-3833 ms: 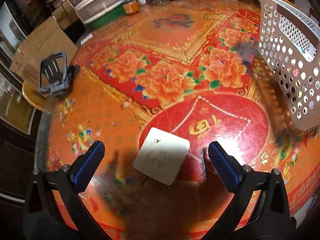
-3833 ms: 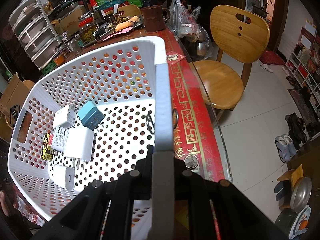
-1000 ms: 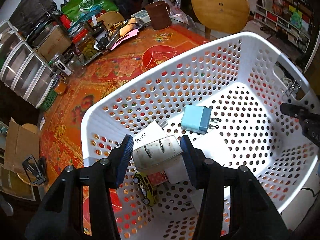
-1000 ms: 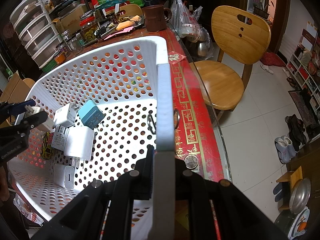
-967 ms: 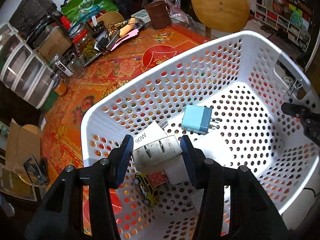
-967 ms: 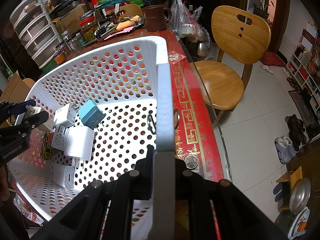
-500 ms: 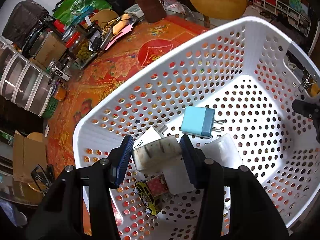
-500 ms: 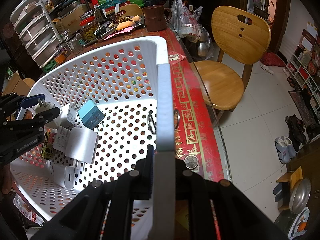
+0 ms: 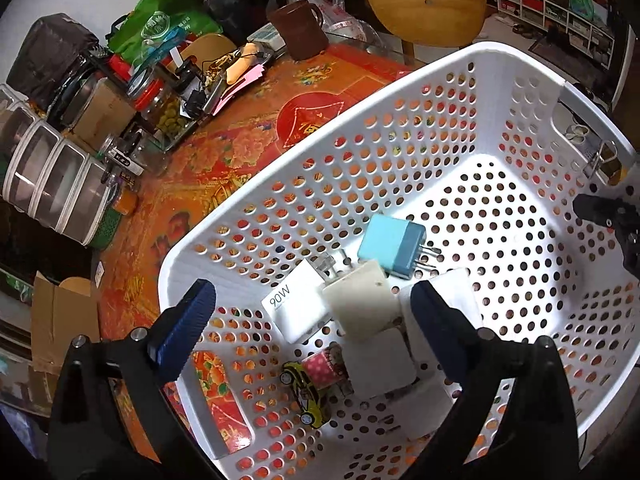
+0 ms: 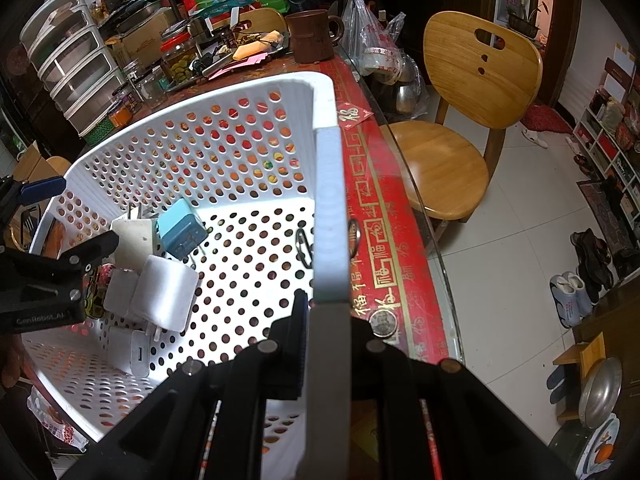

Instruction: Organize rigid objects

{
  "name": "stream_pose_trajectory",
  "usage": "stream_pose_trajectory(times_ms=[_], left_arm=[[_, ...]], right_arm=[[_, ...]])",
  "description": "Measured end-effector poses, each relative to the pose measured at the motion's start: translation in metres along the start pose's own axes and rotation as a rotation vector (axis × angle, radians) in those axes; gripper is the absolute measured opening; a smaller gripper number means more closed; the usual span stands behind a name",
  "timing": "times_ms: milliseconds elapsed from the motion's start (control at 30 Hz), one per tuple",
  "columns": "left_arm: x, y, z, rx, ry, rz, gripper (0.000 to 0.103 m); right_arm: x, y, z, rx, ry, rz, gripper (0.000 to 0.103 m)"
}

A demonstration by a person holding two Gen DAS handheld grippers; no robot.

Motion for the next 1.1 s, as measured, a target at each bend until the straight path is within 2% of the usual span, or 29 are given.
stream_pose_trajectory(times_ms=[200, 300, 467, 500, 533, 567, 600, 633, 667, 733, 833, 933, 1033, 1100], left_arm=[[0.009, 0.028, -0.007, -0.092, 0.047, -0.019, 0.102], [0.018, 0.044, -0.013, -0.143, 0.070, 0.011, 0.102], [0.036, 0.074, -0.025, -0.245, 0.150, 0.014, 0.103], [0.042, 0.082, -0.030, -0.271, 0.168, 0.005, 0.102], [0.045, 0.087, -0.033, -0.288, 0.180, -0.002, 0.102], [0.048, 0.093, -0.038, -0.307, 0.193, -0.007, 0.102], [0.054, 0.103, -0.045, -0.345, 0.222, -0.007, 0.102], [0.058, 0.110, -0.050, -0.374, 0.244, -0.008, 0.102], [0.061, 0.117, -0.056, -0.402, 0.264, -0.011, 0.102], [0.068, 0.136, -0.074, -0.453, 0.307, -0.029, 0.102], [0.078, 0.163, -0.105, -0.521, 0.378, -0.030, 0.102], [0.091, 0.195, -0.141, -0.591, 0.459, 0.006, 0.102], [0.099, 0.220, -0.179, -0.622, 0.522, 0.021, 0.102], [0.096, 0.232, -0.198, -0.622, 0.532, 0.016, 0.102]], right_arm=[[0.000, 0.000, 0.000, 0.000, 0.000, 0.001, 0.012], [0.000, 0.000, 0.000, -0.005, -0.001, -0.001, 0.012], [-0.004, 0.010, 0.001, -0.053, 0.003, -0.064, 0.017], [-0.004, 0.015, 0.001, -0.069, 0.008, -0.076, 0.027], [-0.004, 0.023, 0.001, -0.092, 0.012, -0.077, 0.044], [-0.003, 0.031, 0.001, -0.116, 0.010, -0.070, 0.054], [-0.001, 0.042, 0.001, -0.149, 0.008, -0.063, 0.071], [0.000, 0.056, 0.001, -0.195, 0.008, -0.062, 0.079], [0.002, 0.070, 0.001, -0.239, 0.009, -0.061, 0.082], [0.009, 0.103, -0.005, -0.343, 0.019, -0.040, 0.101], [0.021, 0.146, -0.022, -0.469, 0.043, -0.041, 0.103], [0.036, 0.182, -0.048, -0.561, 0.060, 0.003, 0.103], [0.047, 0.208, -0.072, -0.623, 0.111, -0.104, 0.103], [0.057, 0.224, -0.086, -0.664, 0.133, -0.123, 0.103]])
Point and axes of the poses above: each gripper's, at about its wrist camera, not at the fingertips, and y roughly against the way its jaws point, x to its left, z to its top, the point moved 10 cm from there along -y, roughly the way its jaws point, and after that the axes turned 4 degrees about -y, right-handed, at the moved point
